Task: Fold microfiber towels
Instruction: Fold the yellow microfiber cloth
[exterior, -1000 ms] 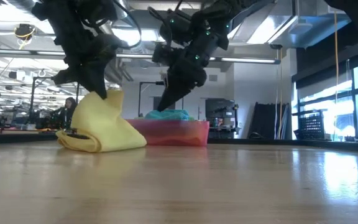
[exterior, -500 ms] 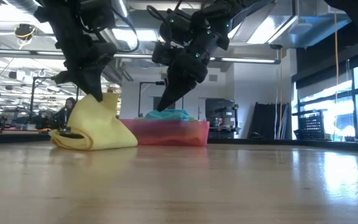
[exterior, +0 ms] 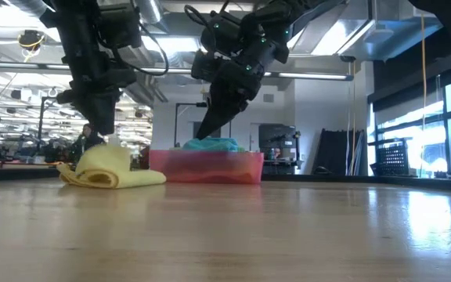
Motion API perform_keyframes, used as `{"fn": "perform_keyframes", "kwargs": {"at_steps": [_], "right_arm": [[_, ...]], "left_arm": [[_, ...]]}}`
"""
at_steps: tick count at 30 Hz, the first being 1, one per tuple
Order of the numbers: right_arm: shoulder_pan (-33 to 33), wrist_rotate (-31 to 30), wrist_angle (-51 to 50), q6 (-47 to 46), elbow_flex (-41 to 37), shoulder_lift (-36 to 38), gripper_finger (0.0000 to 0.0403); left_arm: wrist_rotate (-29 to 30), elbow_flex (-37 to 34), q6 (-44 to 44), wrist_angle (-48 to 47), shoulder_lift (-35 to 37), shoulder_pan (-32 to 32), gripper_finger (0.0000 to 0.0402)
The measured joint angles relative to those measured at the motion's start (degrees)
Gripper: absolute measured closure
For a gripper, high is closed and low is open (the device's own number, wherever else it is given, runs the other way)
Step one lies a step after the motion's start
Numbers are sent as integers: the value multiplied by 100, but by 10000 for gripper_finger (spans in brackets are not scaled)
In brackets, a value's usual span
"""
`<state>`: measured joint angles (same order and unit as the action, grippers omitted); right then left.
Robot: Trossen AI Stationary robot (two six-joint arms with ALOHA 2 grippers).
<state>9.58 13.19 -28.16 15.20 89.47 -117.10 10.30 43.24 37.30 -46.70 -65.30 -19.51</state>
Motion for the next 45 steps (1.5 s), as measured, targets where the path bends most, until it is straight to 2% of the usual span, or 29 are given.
{"fn": "perform_keyframes", "kwargs": {"at_steps": [5, 13, 20, 24, 26, 29, 35, 40, 43, 45], "right_arm": [[-41, 4, 2, -12, 0, -1, 327], [-52, 4, 83, -33, 0, -1, 326], [-52, 37, 871, -572, 0, -2, 326], [38, 212, 1309, -2006, 17, -53, 314], [132, 374, 1281, -2796, 11, -86, 296], [227, 468, 1461, -3442, 9, -144, 261], [195, 608, 2104, -3587, 9, -276, 217], [97, 696, 2140, -3813, 418, -767, 221], [-7, 767, 2118, -3728, 920, -1171, 225], [-88, 728, 1978, -3536, 1311, -1387, 226]], "left_arm": [[11, 0, 7, -78, 0, -15, 304], [223, 0, 417, -468, 0, -13, 306], [-225, 0, 470, -290, 49, 207, 307], [-34, 74, 611, -283, 492, 528, 307], [216, 189, 609, -162, 835, 723, 307], [303, 221, 598, 105, 1379, 915, 307], [312, 221, 1010, 199, 2107, 1167, 307], [328, 219, 1062, 880, 2625, 1377, 307], [453, 221, 1028, 1520, 2858, 1506, 307], [541, 221, 959, 1601, 2943, 1573, 307]]}}
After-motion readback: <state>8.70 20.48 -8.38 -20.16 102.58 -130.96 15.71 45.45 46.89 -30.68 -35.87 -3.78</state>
